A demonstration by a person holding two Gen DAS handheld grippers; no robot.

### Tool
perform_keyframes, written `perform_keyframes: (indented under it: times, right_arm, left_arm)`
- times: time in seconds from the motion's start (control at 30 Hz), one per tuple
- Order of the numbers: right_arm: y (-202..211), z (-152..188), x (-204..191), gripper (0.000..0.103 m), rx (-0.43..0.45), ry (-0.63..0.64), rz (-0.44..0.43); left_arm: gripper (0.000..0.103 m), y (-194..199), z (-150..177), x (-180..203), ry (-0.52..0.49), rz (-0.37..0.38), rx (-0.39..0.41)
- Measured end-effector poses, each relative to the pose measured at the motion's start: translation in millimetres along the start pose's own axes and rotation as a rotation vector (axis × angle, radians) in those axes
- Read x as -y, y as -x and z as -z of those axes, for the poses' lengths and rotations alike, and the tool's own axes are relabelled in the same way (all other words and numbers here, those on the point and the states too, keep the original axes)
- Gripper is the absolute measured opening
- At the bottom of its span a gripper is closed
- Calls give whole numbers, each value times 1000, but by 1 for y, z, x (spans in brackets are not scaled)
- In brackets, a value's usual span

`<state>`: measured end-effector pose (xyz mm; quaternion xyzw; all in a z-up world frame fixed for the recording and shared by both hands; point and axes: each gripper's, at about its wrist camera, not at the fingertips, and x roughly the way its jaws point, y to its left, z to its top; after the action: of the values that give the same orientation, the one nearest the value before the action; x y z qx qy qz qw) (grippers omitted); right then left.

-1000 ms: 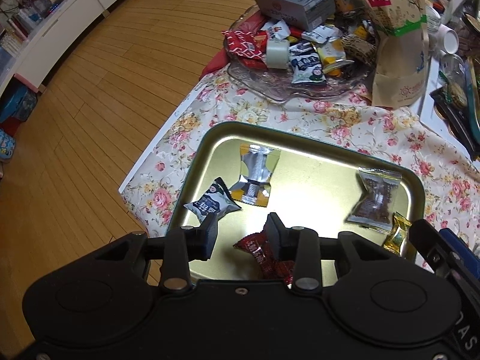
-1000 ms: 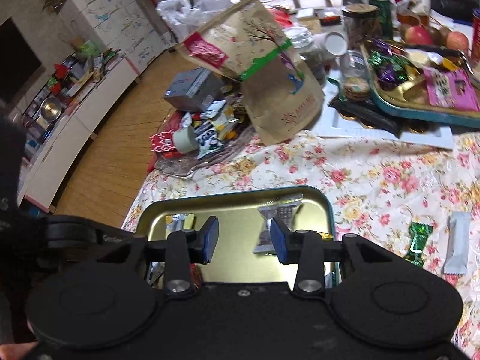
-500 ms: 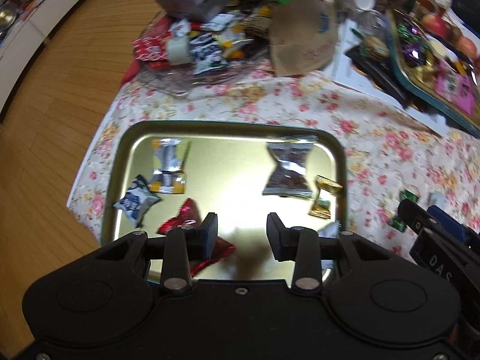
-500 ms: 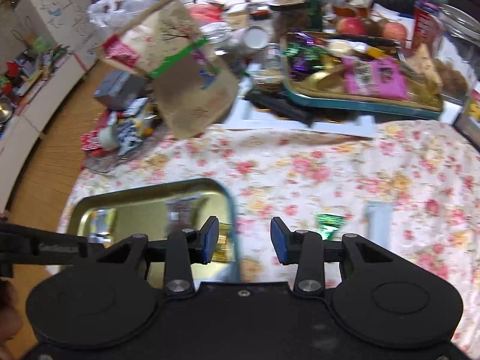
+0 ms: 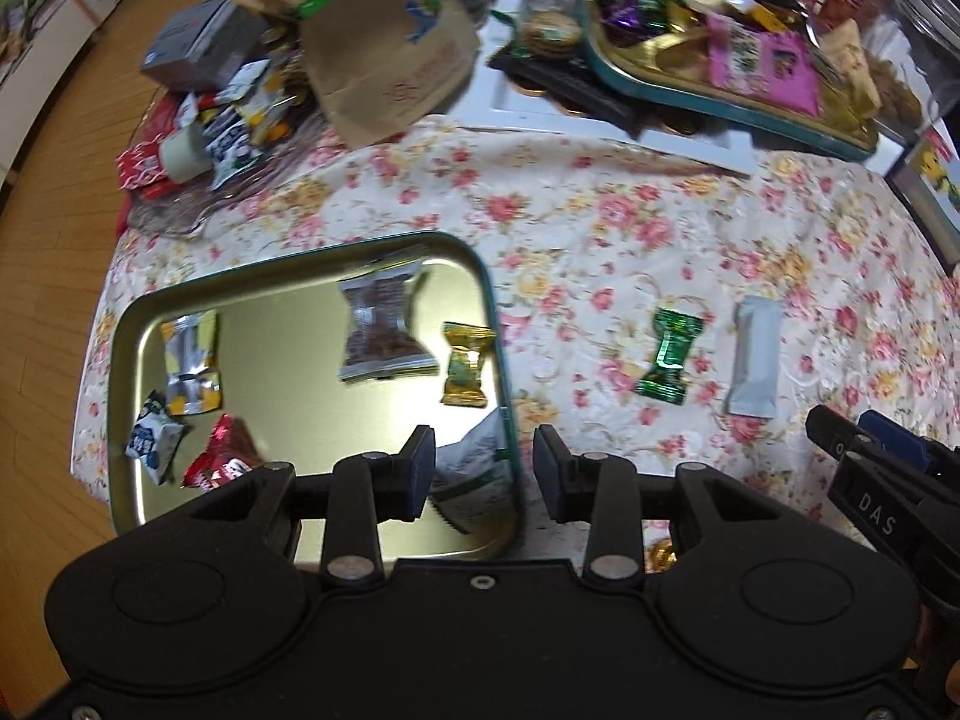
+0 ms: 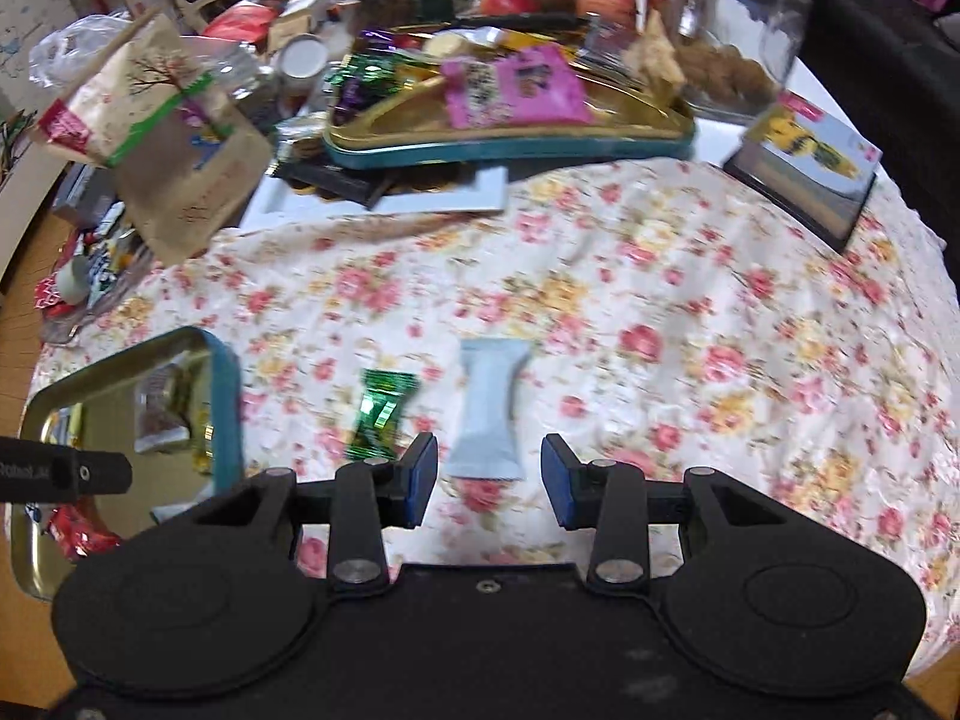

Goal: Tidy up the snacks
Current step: 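Withdraw both open grippers from the tray toward the remaining candies, then grasp the white hawthorn strip packet with the right gripper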

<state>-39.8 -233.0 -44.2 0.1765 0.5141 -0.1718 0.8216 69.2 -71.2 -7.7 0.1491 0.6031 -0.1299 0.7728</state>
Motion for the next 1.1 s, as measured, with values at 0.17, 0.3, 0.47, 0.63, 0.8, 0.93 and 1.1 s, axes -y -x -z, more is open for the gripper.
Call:
perform_keyframes:
  times: [0.17,0.3,0.47,0.63,0.8,0.93,1.1]
  right_arm:
    - [-5,10,25,41,-34,-20,15]
    - [-8,22,36,41,-70,-10,5]
    - [-12,40,38,41,-109,31,-36]
    - [-16,56,34,41,-124,70,-96]
    - [-17,67,23,41,-122,137,-126]
    - [-22,72,16,41,-121,182,-117]
    - [-31,76,12,41,-130,198,-107]
  left_arm:
    - [47,-3,-1,26,-47,26,-4]
    - [47,-7,-1,42,-69,59,-27]
    - [47,-11,-1,55,-91,77,-42]
    - [47,-13,-2,59,-84,93,-62]
    - [47,-13,-4,61,-76,113,-68]
    - [46,-14,-5,62,-68,117,-76]
    - [46,-14,-6,61,-60,130,-81]
